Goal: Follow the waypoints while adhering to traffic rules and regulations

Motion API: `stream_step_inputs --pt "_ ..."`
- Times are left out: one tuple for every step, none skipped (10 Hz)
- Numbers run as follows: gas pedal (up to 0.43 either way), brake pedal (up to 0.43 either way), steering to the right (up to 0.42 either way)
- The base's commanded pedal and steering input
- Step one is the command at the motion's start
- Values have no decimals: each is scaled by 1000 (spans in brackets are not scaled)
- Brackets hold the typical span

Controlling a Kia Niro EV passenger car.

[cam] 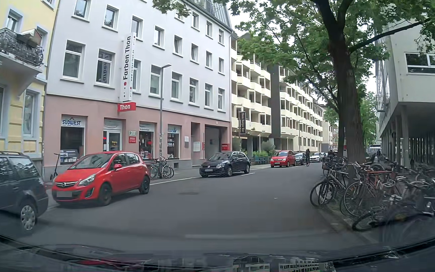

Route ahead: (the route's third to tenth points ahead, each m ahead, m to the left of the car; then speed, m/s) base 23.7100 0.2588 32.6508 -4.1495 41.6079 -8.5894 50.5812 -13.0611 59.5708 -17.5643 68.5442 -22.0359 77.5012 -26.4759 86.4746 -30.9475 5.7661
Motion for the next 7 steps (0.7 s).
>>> stream_step_inputs --pt "20 0 33" --pt "20 0 37" --pt "20 0 44" --pt "20 0 49" --pt "20 0 56" --pt "20 0 61" --pt "20 0 68"
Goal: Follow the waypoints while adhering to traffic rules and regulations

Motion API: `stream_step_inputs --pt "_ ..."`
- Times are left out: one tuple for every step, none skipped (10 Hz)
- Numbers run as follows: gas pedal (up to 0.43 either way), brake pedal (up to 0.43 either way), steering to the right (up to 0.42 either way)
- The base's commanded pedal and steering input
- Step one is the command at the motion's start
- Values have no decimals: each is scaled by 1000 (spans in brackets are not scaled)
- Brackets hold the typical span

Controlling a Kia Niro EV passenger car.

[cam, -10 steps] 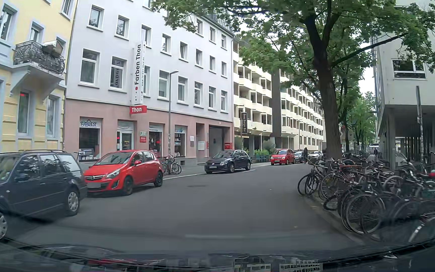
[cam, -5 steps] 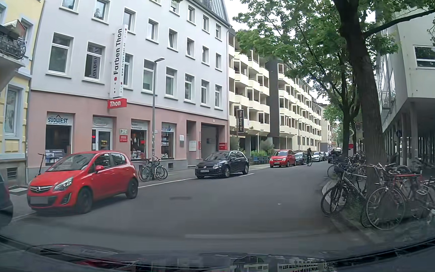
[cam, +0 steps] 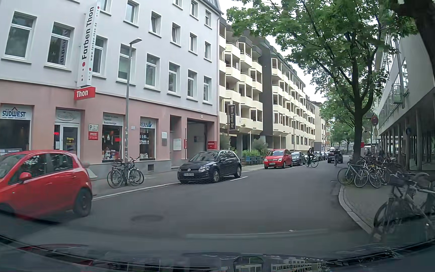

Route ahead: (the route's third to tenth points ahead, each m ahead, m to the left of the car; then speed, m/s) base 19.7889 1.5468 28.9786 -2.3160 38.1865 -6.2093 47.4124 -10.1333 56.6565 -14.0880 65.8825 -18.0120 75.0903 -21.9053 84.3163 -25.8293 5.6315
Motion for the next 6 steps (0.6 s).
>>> stream_step_inputs --pt "20 0 75" --pt "20 0 87" --pt "20 0 95" --pt "20 0 104" --pt "28 0 110" --pt "28 0 118"
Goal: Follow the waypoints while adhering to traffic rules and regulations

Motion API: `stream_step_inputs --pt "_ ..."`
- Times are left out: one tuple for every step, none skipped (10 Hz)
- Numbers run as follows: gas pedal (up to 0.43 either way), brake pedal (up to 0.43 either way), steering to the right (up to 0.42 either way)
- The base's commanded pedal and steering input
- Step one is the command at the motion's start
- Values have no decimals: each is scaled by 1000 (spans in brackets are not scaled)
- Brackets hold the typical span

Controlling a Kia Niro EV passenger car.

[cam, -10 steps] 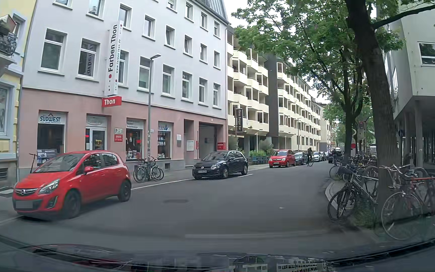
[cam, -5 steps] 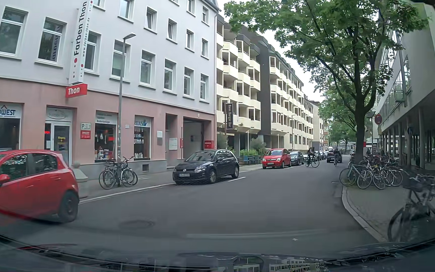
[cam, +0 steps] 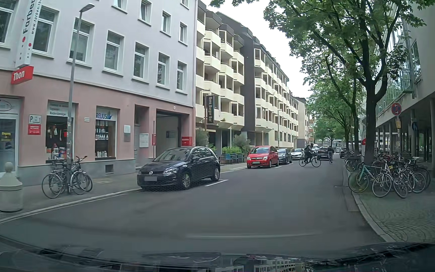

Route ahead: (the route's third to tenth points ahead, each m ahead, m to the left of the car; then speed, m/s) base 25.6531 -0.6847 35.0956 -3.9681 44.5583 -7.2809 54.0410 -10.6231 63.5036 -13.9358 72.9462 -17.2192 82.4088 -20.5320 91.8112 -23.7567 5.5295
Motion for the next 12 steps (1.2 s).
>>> stream_step_inputs --pt "28 0 124" --pt "28 0 127" --pt "28 0 128" --pt "28 0 129" --pt "28 0 130" --pt "28 0 131" --pt "28 0 131" --pt "28 0 131" --pt "28 0 131" --pt "28 0 130" --pt "39 0 128" --pt "39 0 125"
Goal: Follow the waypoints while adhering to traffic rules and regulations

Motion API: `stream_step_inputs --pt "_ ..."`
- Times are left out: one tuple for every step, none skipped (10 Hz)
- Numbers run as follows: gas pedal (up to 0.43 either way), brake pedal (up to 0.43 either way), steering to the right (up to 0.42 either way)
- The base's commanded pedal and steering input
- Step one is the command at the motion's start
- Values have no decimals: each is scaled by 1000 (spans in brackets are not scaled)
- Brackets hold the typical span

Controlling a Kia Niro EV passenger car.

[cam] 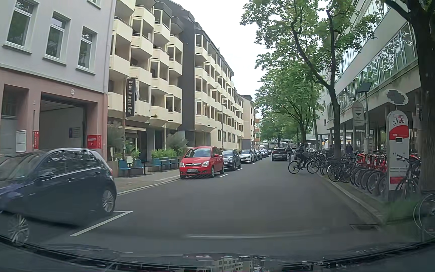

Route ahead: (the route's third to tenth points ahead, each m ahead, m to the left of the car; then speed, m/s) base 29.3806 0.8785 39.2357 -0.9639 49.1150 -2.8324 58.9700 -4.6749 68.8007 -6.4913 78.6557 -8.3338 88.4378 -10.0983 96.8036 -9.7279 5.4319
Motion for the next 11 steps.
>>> stream_step_inputs --pt "39 0 122" --pt "39 0 121" --pt "39 0 119" --pt "39 0 115" --pt "47 0 110" --pt "59 0 105" --pt "59 0 101" --pt "59 0 97" --pt "67 0 91" --pt "67 0 85" --pt "67 0 78"
